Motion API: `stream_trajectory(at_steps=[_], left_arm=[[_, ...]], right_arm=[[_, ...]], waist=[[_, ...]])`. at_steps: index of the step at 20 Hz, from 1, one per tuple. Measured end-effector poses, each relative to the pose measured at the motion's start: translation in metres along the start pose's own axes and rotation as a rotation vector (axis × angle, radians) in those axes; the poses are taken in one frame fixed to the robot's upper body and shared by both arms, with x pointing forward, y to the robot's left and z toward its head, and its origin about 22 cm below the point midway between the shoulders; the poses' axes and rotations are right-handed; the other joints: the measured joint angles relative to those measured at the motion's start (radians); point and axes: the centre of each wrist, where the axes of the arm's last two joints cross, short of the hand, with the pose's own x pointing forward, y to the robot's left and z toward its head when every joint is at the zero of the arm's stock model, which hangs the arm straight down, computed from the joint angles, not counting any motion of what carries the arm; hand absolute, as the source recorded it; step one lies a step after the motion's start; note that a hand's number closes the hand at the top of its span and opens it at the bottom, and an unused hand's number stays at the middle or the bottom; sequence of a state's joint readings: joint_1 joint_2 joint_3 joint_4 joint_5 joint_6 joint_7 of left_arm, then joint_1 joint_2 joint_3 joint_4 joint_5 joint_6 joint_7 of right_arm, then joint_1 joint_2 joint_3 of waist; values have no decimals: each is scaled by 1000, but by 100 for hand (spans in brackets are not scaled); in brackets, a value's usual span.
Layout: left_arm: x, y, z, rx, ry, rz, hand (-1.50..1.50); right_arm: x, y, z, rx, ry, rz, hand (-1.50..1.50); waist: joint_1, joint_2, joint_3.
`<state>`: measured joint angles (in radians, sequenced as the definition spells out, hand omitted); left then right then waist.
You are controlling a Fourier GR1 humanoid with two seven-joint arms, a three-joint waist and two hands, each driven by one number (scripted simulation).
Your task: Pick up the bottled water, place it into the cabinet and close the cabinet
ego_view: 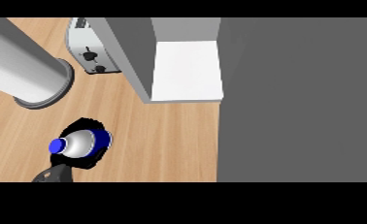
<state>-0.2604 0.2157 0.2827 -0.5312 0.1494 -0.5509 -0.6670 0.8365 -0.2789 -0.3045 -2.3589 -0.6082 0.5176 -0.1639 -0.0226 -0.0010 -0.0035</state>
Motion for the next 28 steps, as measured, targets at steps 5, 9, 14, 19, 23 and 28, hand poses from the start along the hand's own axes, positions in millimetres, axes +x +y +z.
stream_trajectory(at_steps=[5, 9, 14, 19, 23, 28], left_arm=[[1, -2, -3, 143, -125, -10, 150], [7, -11, -11, 146, -181, -49, 150], [12, -37, -26, 87, -193, -45, 150], [20, -79, -45, 34, -215, -59, 150], [33, -112, -59, 1, -213, -65, 150], [47, -159, -71, -9, -221, -90, 150]], right_arm=[[3, -3, 4, -1, -1, 11, -150], [5, -4, 4, -10, 10, 12, -150], [9, -8, 9, -10, 19, 25, -150], [7, -6, 12, -22, 6, 1, -150], [10, -10, 12, -19, 6, 21, -150], [9, -10, 11, -19, -2, 5, -150]], waist=[[3, 0, 0], [11, -2, 2], [16, -5, 3], [18, -6, 3], [17, -6, 3], [11, -5, 3]])
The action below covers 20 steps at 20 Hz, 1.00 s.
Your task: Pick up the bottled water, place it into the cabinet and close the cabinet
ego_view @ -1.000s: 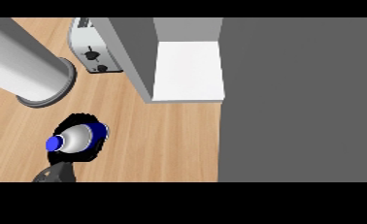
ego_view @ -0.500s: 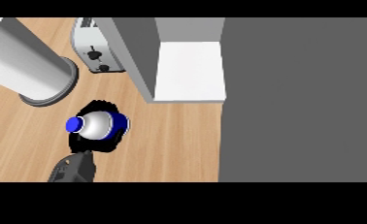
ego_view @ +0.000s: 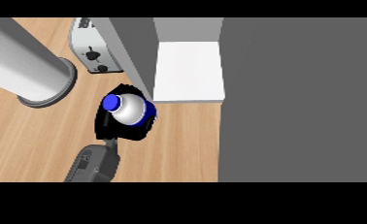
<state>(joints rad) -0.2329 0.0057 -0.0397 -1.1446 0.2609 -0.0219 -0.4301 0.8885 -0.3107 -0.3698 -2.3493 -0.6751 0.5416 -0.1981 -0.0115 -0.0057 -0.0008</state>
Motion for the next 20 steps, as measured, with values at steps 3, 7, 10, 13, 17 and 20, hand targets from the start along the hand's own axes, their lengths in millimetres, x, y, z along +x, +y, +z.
stream_trajectory(at_steps=[3, 7, 10, 13, 17, 20], left_arm=[[12, -28, -13, 1, -8, -13, 150], [25, -59, -26, 10, -21, -41, 150], [28, -81, -36, 33, -16, -85, 150], [30, -97, -46, 51, -3, -135, 150], [32, -106, -67, 83, 30, -195, 150], [28, -110, -77, 103, 51, -238, 150]], right_arm=[[1, -1, 1, 1, 3, -1, -150], [1, -1, -4, 4, -8, -4, -150], [0, -1, -3, 2, -15, -15, -150], [4, -5, -6, 8, -14, 6, -150], [3, -5, -8, 15, -19, -7, -150], [5, -8, -12, 18, -16, 4, -150]], waist=[[-4, 1, 0], [-6, 3, -1], [-12, 4, -1], [-15, 6, -1], [-19, 8, -1], [-21, 10, -1]])
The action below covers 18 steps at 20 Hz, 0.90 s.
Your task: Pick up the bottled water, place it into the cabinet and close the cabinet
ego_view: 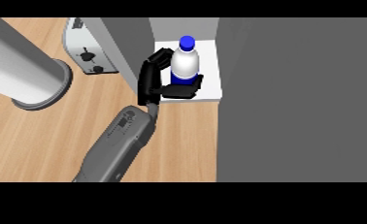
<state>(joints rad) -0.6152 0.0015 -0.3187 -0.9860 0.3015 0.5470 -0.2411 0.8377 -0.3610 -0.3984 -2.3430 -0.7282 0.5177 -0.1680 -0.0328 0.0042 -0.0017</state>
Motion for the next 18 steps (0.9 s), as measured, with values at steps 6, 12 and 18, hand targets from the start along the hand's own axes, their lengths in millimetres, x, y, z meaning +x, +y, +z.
stream_trajectory(at_steps=[6, 12, 18], left_arm=[[-7, 2, -21, 29, 38, -18, 150], [-5, -1, -42, 59, 36, -43, 150], [-1, -5, -60, 107, 3, -96, 150]], right_arm=[[-2, 1, 2, -1, 0, -27, -150], [-3, 1, -1, 3, 1, -47, -150], [-6, 2, -1, 26, -20, -75, -150]], waist=[[-11, 3, 0], [-17, 6, 0], [-39, 11, 0]])
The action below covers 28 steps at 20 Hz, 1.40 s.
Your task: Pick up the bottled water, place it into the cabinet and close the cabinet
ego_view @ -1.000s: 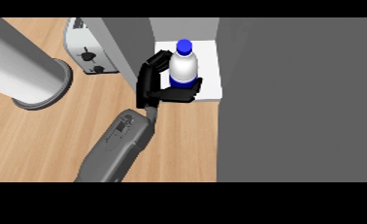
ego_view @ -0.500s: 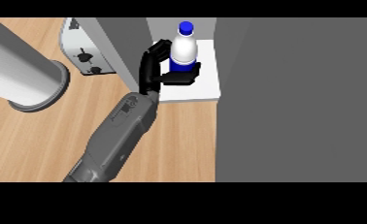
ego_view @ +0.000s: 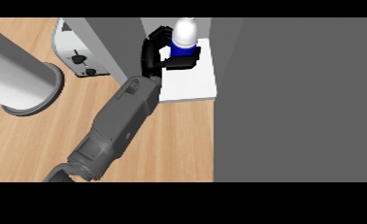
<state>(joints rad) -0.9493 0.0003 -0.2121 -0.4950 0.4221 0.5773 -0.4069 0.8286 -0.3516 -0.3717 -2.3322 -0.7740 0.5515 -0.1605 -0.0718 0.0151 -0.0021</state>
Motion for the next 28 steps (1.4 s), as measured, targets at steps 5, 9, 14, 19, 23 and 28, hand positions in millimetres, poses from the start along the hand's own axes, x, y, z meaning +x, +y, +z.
stream_trajectory(at_steps=[5, 9, 14, 19, 23, 28], left_arm=[[1, -2, -9, 10, -18, -68, -150], [5, -2, -16, 8, -21, -122, -150], [11, -1, -24, 16, -7, -151, -150], [15, -2, -28, 3, -40, -148, -150], [23, -5, -31, -27, -101, -82, -150], [22, -7, -28, -63, -176, -19, -150]], right_arm=[[1, -2, -1, 8, -6, 3, -150], [0, -2, -3, 12, -13, -6, -150], [0, -3, -1, 26, -18, -12, -150], [1, -4, -3, 30, -27, -10, -150], [2, -5, -2, 23, -25, -9, -150], [2, -5, -5, 27, -27, -10, -150]], waist=[[0, 2, 0], [-5, 5, 0], [-13, 8, 0], [-11, 9, 0], [-3, 6, 0], [-1, 3, 0]])
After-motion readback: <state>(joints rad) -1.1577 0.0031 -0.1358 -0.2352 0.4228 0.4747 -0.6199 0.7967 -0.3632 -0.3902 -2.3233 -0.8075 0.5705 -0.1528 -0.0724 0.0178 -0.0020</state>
